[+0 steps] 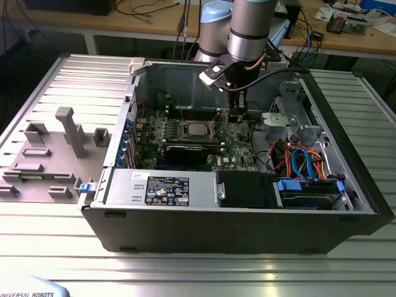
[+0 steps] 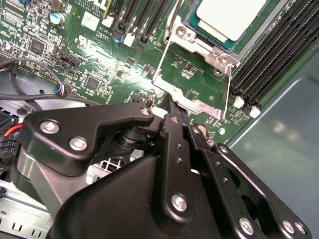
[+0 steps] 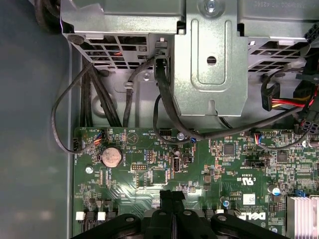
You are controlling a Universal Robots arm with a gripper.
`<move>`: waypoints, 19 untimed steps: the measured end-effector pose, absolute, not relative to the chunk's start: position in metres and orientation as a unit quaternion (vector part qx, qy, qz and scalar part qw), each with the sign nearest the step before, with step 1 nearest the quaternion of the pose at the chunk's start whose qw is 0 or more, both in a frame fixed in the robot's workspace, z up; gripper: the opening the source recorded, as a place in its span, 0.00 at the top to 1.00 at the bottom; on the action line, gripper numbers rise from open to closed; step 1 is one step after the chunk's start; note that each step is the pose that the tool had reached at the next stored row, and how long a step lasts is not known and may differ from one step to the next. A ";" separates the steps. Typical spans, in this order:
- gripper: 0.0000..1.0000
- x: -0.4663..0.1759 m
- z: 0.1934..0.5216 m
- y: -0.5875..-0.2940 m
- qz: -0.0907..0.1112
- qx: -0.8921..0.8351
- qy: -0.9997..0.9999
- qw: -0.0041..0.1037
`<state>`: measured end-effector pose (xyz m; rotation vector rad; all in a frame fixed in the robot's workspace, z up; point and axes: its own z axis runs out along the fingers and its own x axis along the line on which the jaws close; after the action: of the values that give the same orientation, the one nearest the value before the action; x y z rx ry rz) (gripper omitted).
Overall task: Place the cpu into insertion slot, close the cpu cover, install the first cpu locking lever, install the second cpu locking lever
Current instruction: 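Close the cpu cover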
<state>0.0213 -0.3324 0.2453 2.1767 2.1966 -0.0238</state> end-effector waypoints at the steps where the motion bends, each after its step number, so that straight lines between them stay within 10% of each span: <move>1: 0.89 0.021 0.245 -0.332 -0.008 0.704 0.710 0.025; 19: 0.89 0.016 0.245 -0.332 -0.008 0.704 0.710 0.025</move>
<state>0.0160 -0.3324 0.2453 2.1767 2.1966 -0.0238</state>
